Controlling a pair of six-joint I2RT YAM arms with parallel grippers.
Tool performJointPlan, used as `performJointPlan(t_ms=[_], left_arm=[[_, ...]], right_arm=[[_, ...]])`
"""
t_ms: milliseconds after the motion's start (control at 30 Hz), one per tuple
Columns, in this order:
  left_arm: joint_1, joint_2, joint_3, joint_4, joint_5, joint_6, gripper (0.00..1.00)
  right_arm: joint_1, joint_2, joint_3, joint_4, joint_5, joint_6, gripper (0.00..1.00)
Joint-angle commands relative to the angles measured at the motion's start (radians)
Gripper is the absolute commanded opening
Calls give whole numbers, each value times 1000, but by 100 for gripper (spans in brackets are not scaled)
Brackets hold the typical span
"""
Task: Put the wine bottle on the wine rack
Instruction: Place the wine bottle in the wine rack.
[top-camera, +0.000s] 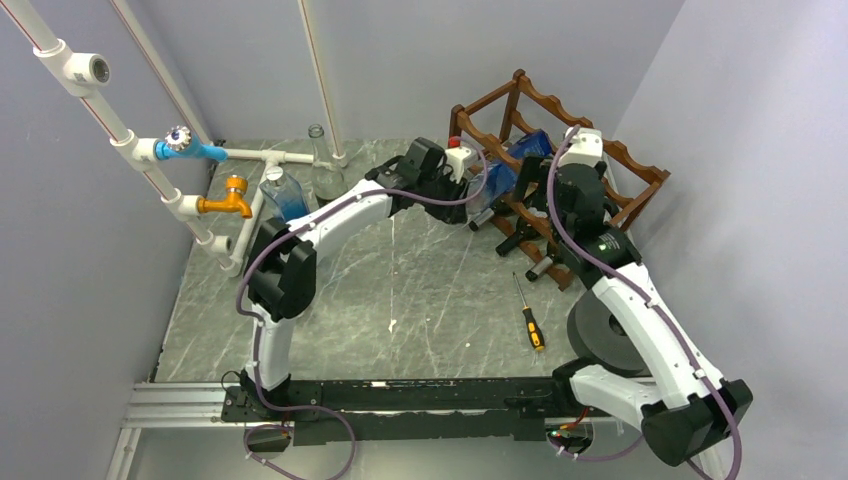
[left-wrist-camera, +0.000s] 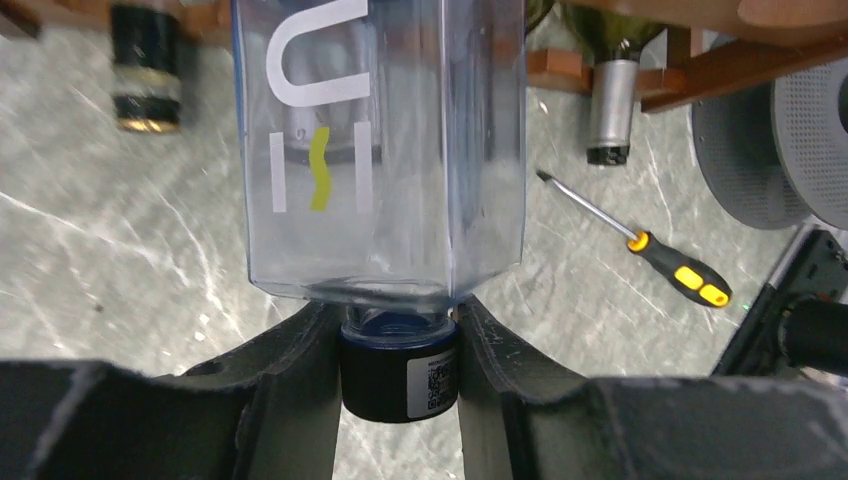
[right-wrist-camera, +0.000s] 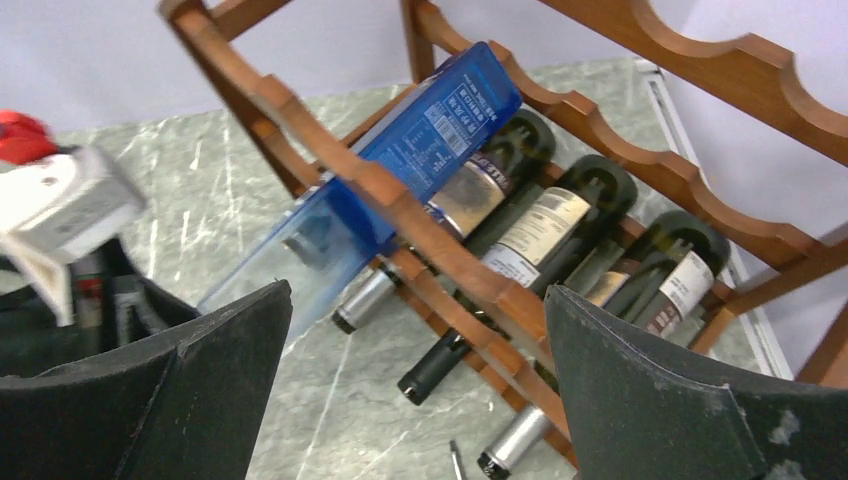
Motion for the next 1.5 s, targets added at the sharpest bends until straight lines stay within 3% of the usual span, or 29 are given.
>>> performJointPlan(t_ms=[0,233,600,833,1233,1467], left_arm=[[-10,22,94,-34,-123,97,0],[-25,47,121,15,-125,91,0],[-33,73,56,109,-160,40,0],[-30,88,21,154,-205,92,0],[-30,70,-37,300,-119,227,0],[-31,109,30,262,-124,199,0]], right_arm=[[-77,8,21,-8,-36,23,99],[-179,58,34,-41,-135,61,99],[-216,86,14,-36,-183,60,99],[-223,116,4,-33,-221,82,99],[-226,107,8,-39,-232,80,99],[-227,94,-2,-33,-236,79,99]])
